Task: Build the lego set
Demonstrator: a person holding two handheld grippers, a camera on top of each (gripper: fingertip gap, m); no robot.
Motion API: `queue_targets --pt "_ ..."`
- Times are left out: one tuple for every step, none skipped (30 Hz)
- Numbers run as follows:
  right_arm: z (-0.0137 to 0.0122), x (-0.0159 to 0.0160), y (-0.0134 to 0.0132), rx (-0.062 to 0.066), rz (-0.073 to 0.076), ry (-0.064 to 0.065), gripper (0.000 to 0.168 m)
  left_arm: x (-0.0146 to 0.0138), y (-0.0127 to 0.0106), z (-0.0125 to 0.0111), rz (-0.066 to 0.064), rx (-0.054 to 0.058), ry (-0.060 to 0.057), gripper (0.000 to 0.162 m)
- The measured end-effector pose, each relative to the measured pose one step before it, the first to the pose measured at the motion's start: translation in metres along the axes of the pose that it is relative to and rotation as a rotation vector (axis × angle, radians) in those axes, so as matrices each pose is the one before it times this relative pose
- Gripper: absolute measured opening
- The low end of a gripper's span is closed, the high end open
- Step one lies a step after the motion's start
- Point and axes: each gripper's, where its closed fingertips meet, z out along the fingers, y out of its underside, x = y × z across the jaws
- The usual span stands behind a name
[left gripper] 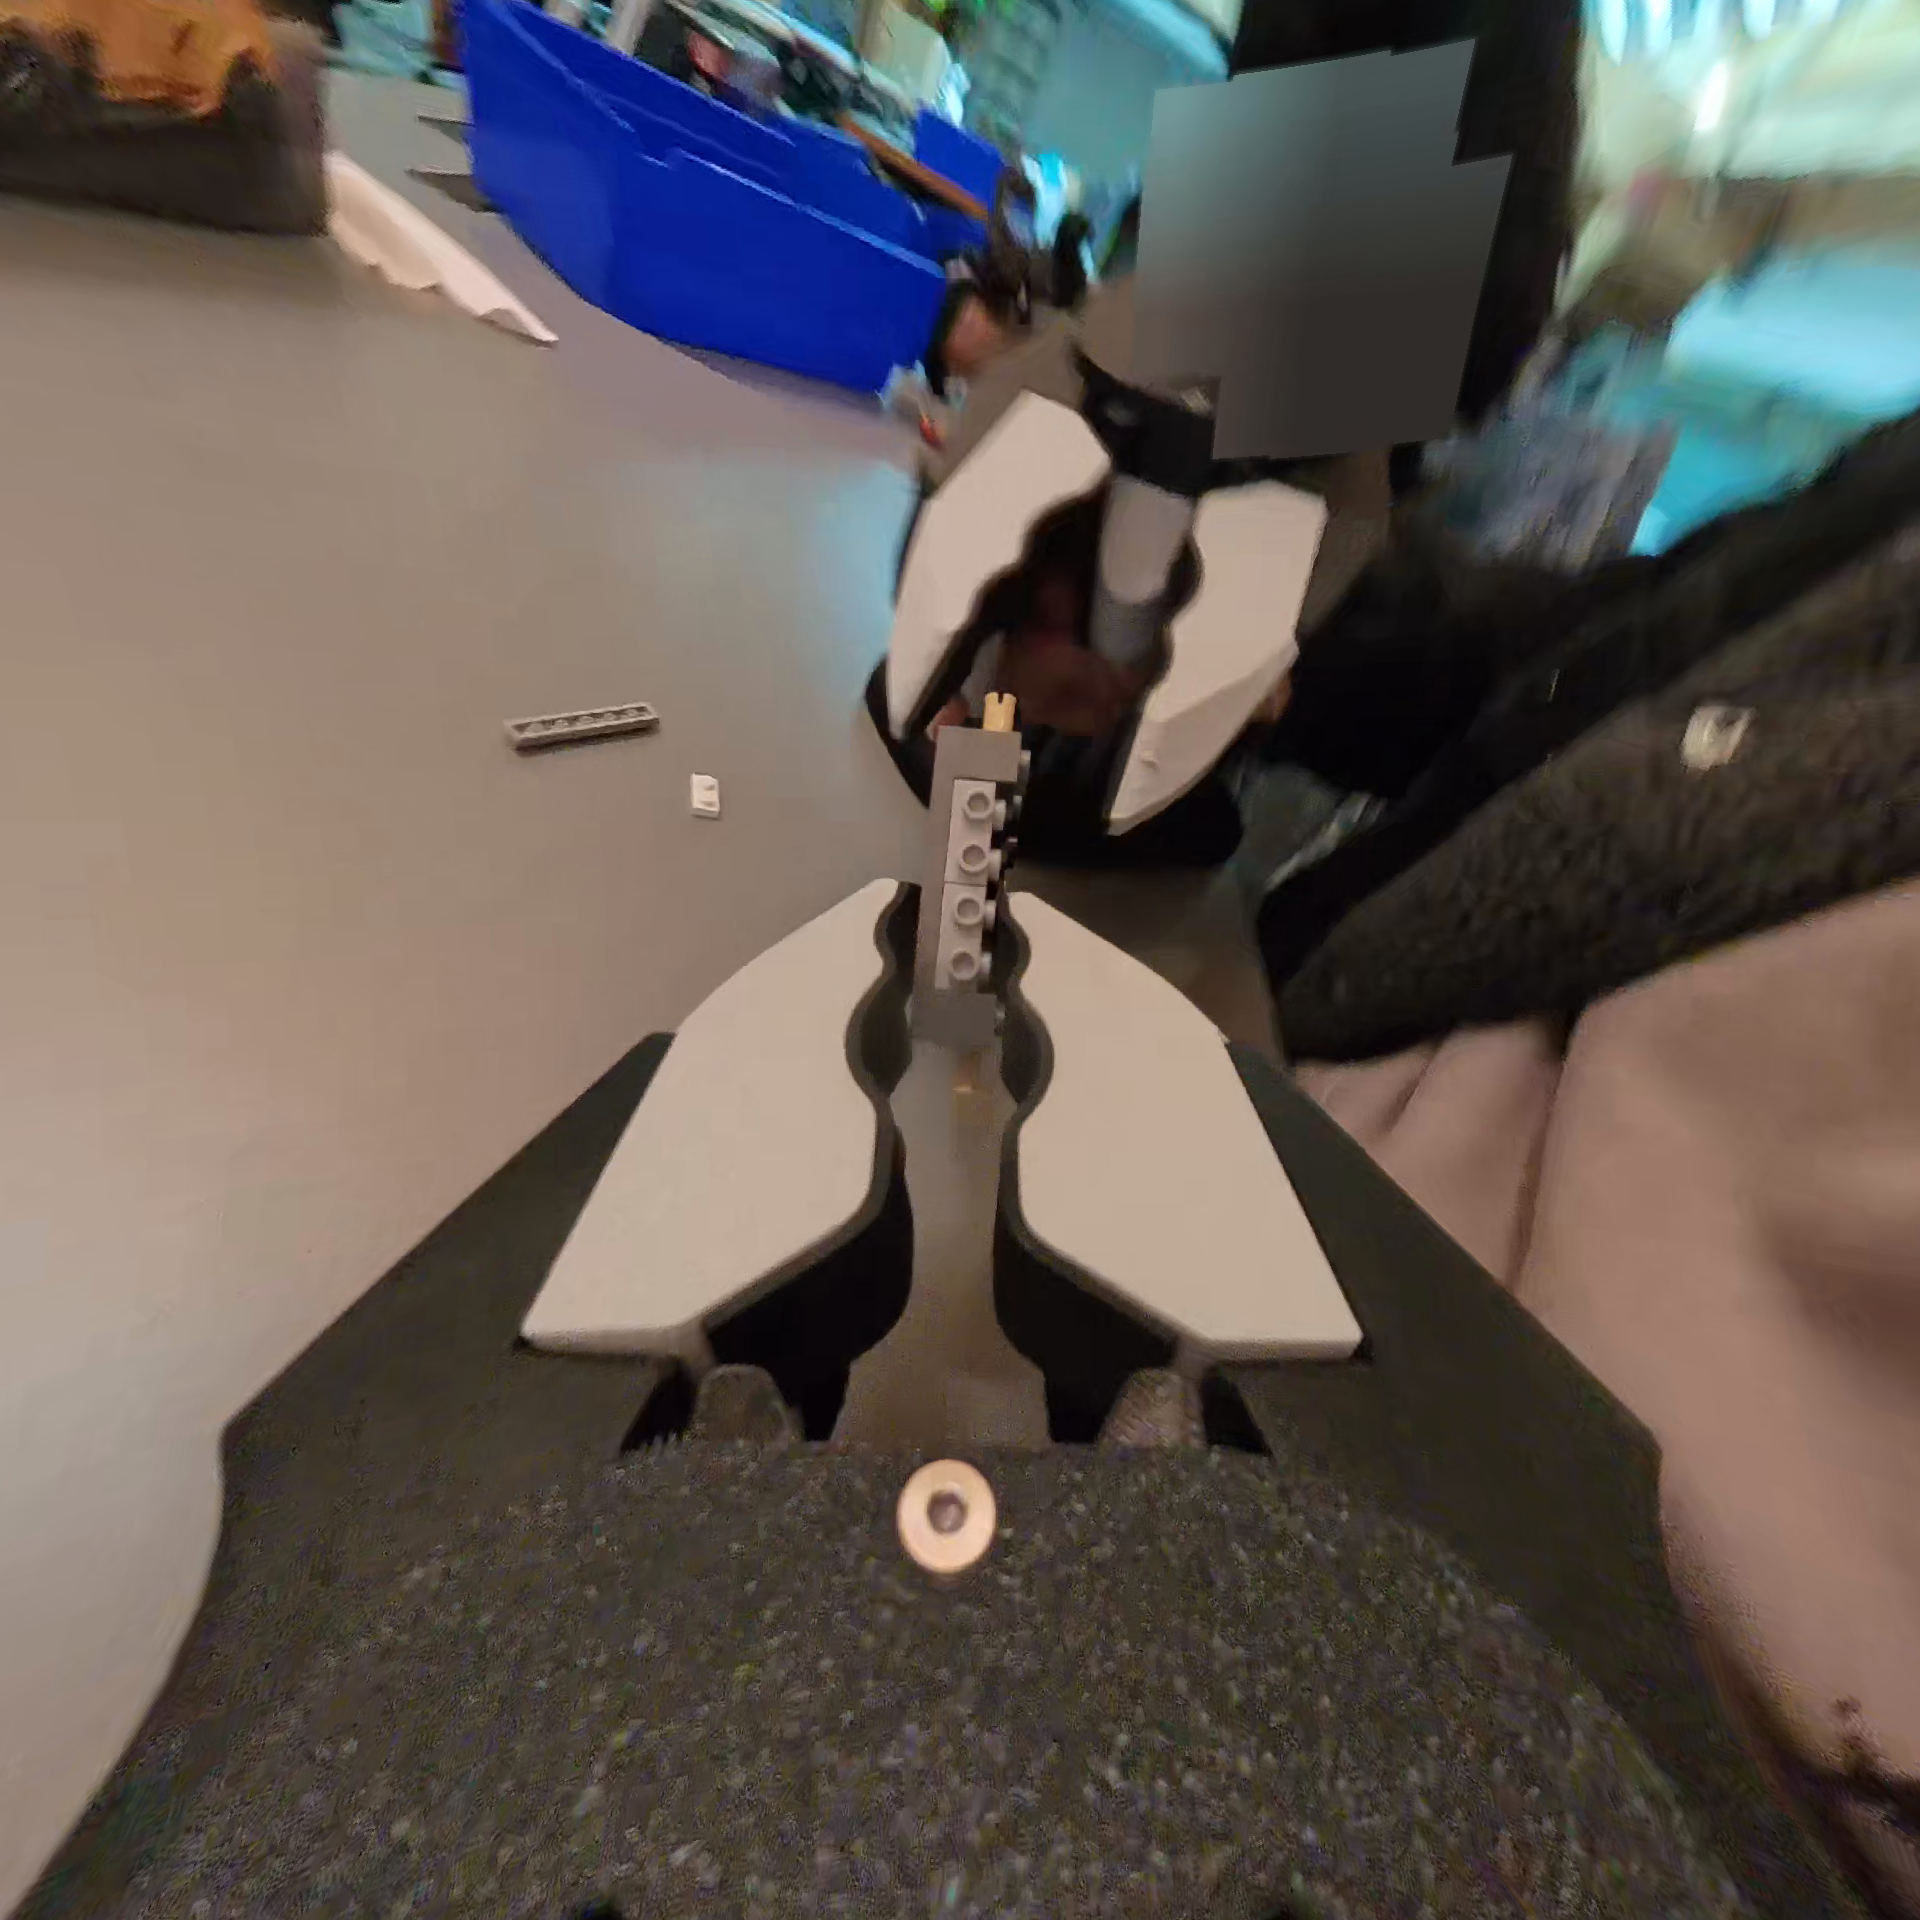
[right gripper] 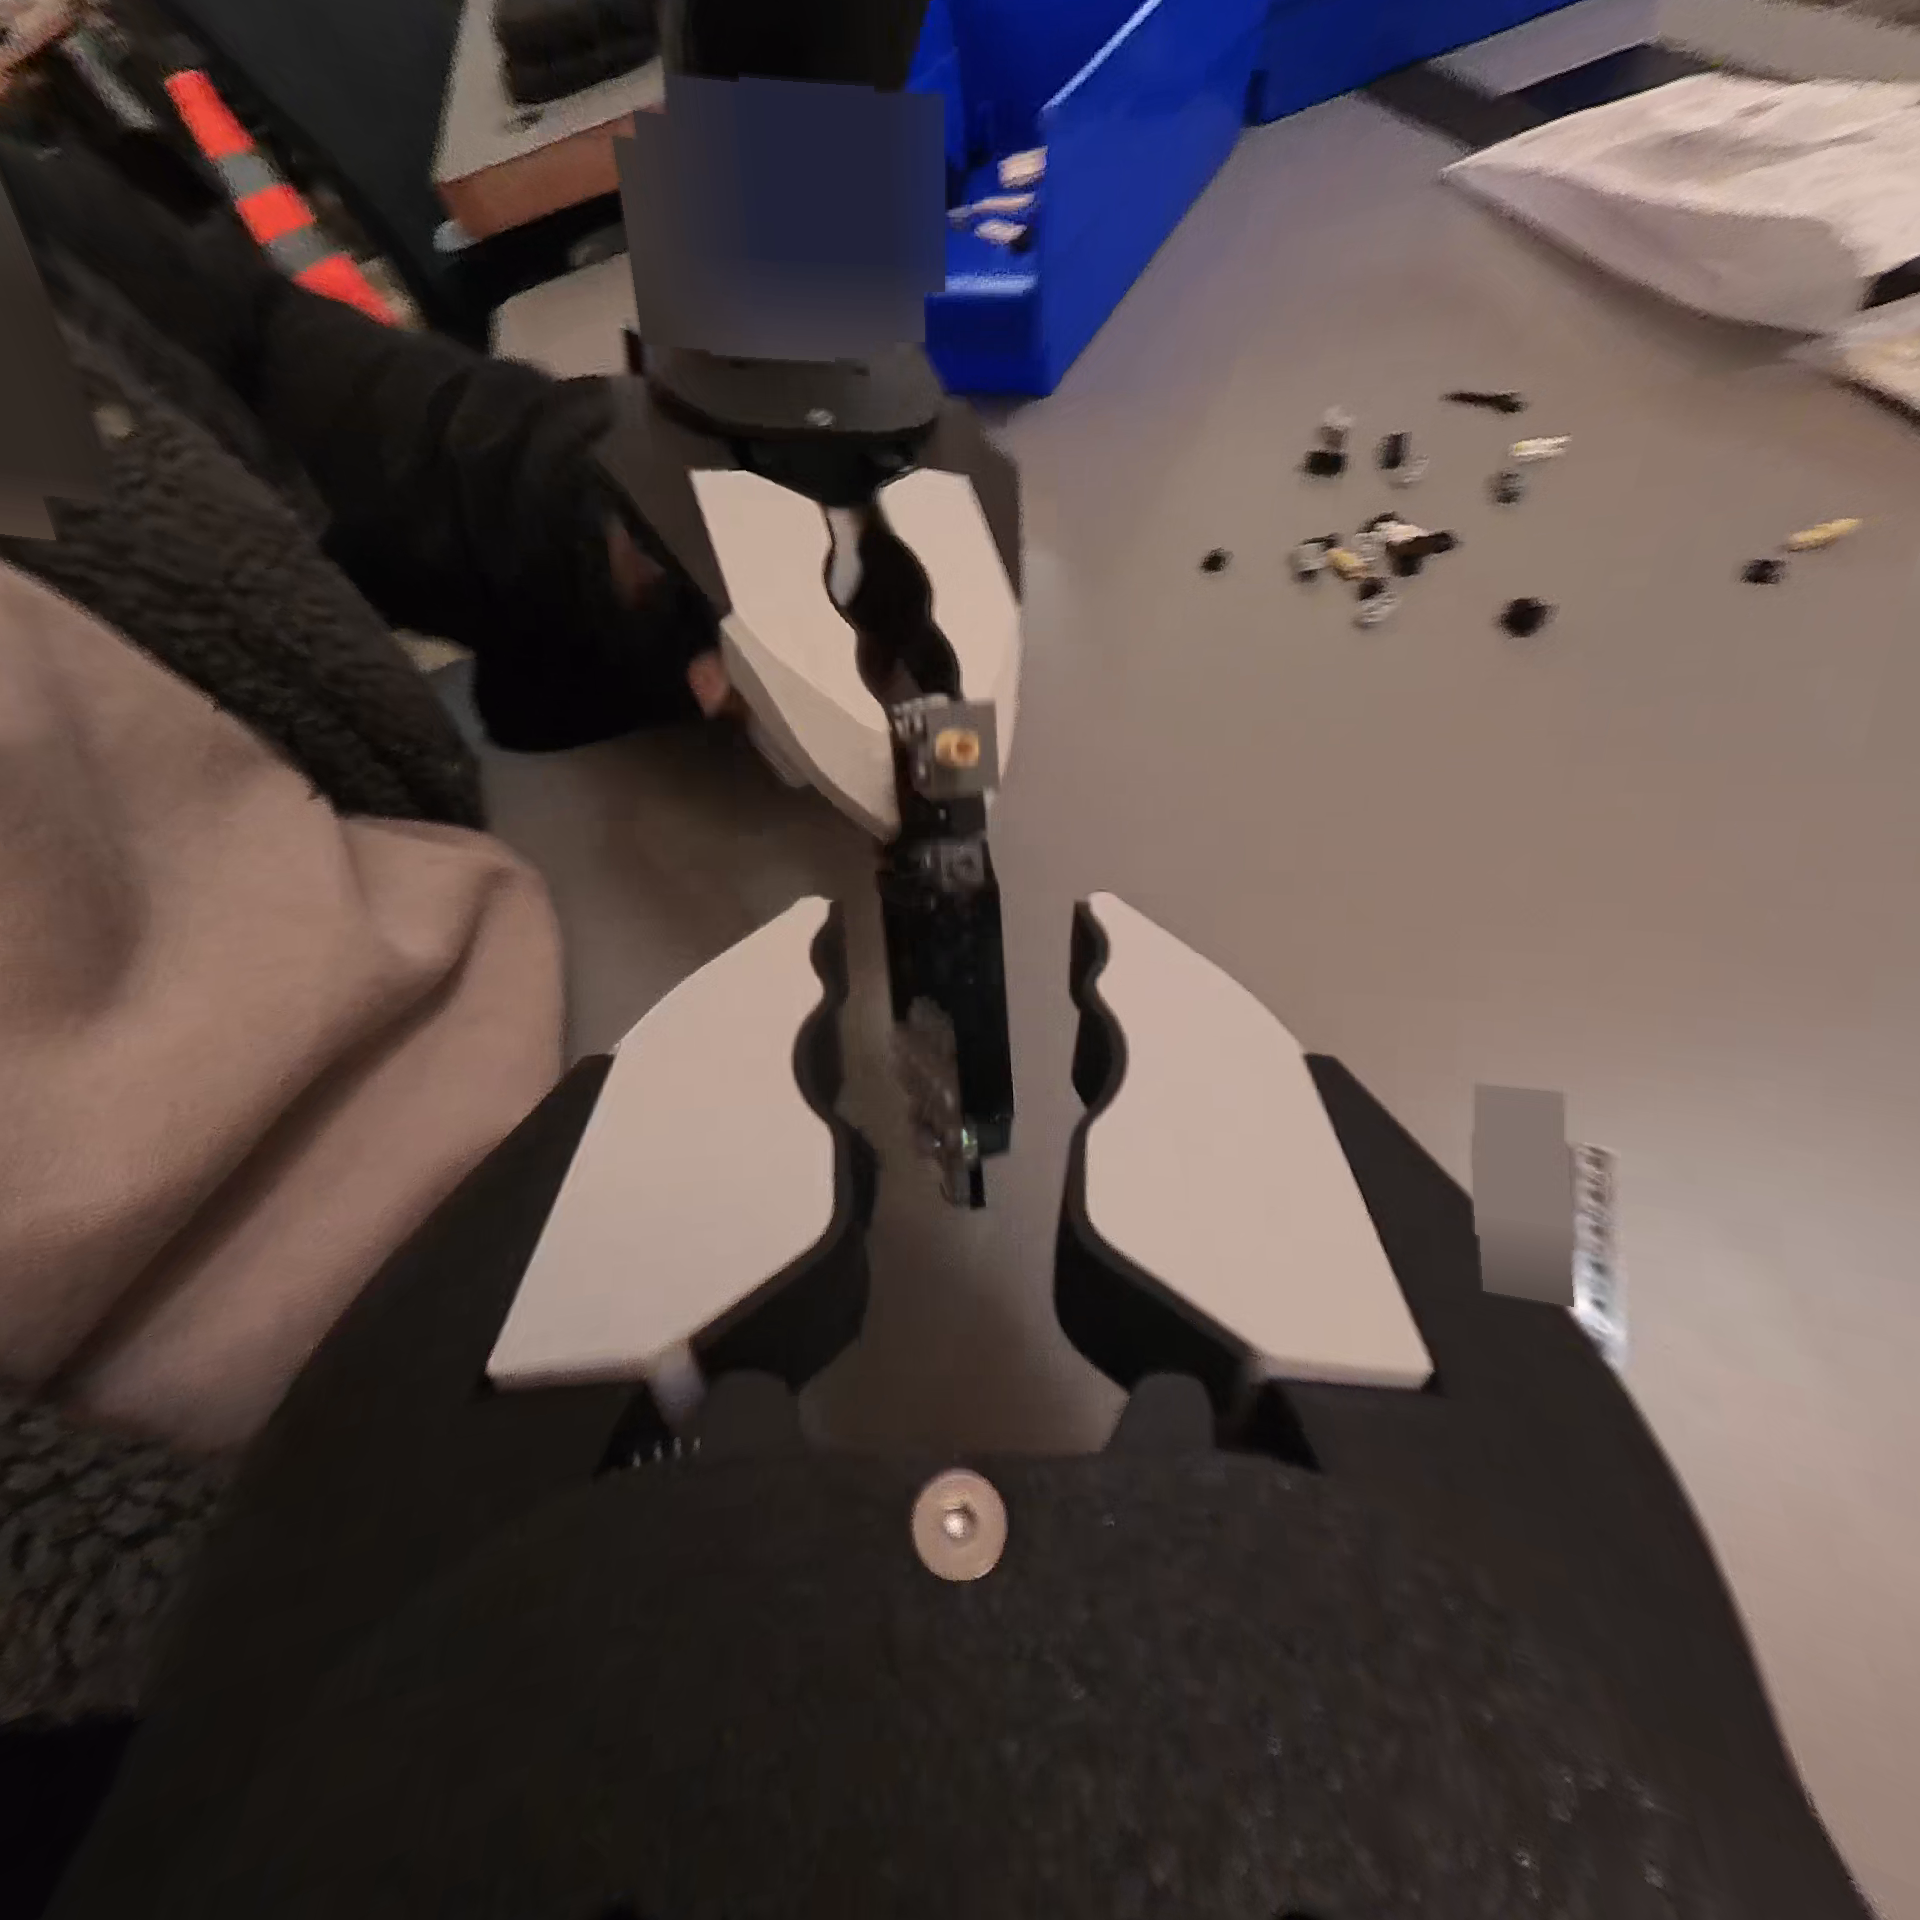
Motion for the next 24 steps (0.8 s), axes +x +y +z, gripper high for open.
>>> queue_targets --pt "-0.00461 0.00713 -0.00288 0.0183 0.0019 0.0613 0.043 -0.00408 -0.00563 -0.00339 -0.1052 0.0466 0.0007 0.013" --pt "-0.00329 0.00602 -0.00249 0.0146 -0.0096 0.0665 0.043 -0.00412 -0.00505 -0.00323 -0.1075 0.0475 -0.0005 0.013" --pt "-0.00134 0.00371 -0.00157 0.0083 -0.0207 0.0617 0.042 -0.0042 -0.00455 -0.00285 -0.1032 0.0487 -0.0002 0.013" --pt "0.00049 0.0018 -0.00021 -0.0004 -0.0282 0.0558 0.044 -0.00255 -0.00457 -0.0023 -0.1038 0.0526 0.0119 0.013" --pt "0.00213 -0.00009 0.00069 -0.0058 -0.0307 0.0455 0.046 -0.00173 -0.00384 -0.00175 -0.1033 0.0458 0.0188 0.013" --pt "0.00286 -0.00057 0.00078 -0.0068 -0.0318 0.0407 0.049 -0.0027 -0.0034 -0.00125 -0.0899 0.0406 0.0099 0.013" --pt "0.00307 -0.00059 0.0004 -0.0072 -0.0344 0.0368 0.052 -0.00257 -0.00348 -0.00087 -0.0688 0.0391 0.0058 0.012" --pt "0.00316 -0.00071 0.0007 -0.015 -0.039 0.0299 0.057 -0.00219 -0.00264 -0.00049 -0.0496 0.0294 0.0012 0.012" --pt "0.00291 -0.00043 0.0009 -0.0203 -0.0461 0.0251 0.062 -0.00158 -0.00219 -0.0002 -0.0377 0.0255 -0.0039 0.012" --pt "0.00246 -0.00036 0.00047 -0.0184 -0.0493 0.0171 0.065 -0.00017 -0.00145 0.00003 -0.0283 0.0207 -0.0006 0.012" --pt "0.00233 -0.00005 -0.00029 -0.0153 -0.047 0.0095 0.066 0.00001 -0.00024 0.00027 -0.0206 0.0136 -0.005 0.012" --pt "0.00222 0.00105 -0.00002 -0.0193 -0.0418 0.0069 0.068 -0.00008 -0.00028 0.00019 -0.0157 0.0153 -0.0091 0.012" --pt "0.00211 0.00082 0.00001 -0.0222 -0.0376 -0.0031 0.071 0.0001 -0.00065 -0.00011 -0.0155 0.0193 -0.0081 0.013" --pt "0.00145 0.00141 -0.00076 -0.0168 -0.0338 -0.0036 0.072 0.00089 -0.00025 -0.00024 -0.0149 0.0159 -0.0014 0.013" --pt "0.001 0.00226 -0.00209 -0.004 -0.0323 0.0018 0.072 0.00242 0.00116 0.00003 -0.0148 0.0066 0.0076 0.013" --pt "0.00124 0.00218 -0.0011 -0.0063 -0.0323 0.0016 0.072 0.00298 0.00156 0.0 -0.0093 0.0079 0.0075 0.013" --pt "0.00139 0.00199 -0.00014 -0.0097 -0.0288 0.0015 0.072 0.00243 0.00135 -0.00037 -0.0017 0.0116 0.0011 0.013" --pt "0.00111 0.00031 -0.00046 -0.004 -0.0257 -0.0068 0.07 0.00239 0.00156 -0.00042 -0.0014 0.0104 0.0009 0.013" --pt "0.00041 -0.00088 -0.00186 0.0071 -0.0203 -0.0115 0.065 0.00263 0.00148 -0.00083 -0.005 0.0097 0.0048 0.013" --pt "-0.00018 -0.00059 -0.0021 0.0106 -0.0161 -0.0083 0.062 0.00184 0.0006 -0.00124 -0.0062 0.0126 0.0009 0.013" --pt "-0.00022 -0.00058 -0.00148 0.0092 -0.0131 -0.012 0.062 0.00134 0.00092 -0.00167 -0.0049 0.0071 0.0 0.013" --pt "-0.00073 -0.0009 -0.00243 0.0193 -0.0035 -0.0183 0.062 0.00128 0.00112 -0.0019 -0.0053 0.0013 0.0029 0.013" --pt "-0.00095 -0.00132 -0.00234 0.0227 0.0102 -0.0281 0.062 0.00194 0.00167 -0.00188 -0.0037 -0.004 0.0062 0.013" --pt "-0.00091 -0.00222 -0.00123 0.0191 0.0175 -0.0418 0.062 0.00283 0.00266 -0.00152 0.0016 -0.0132 0.0103 0.014"
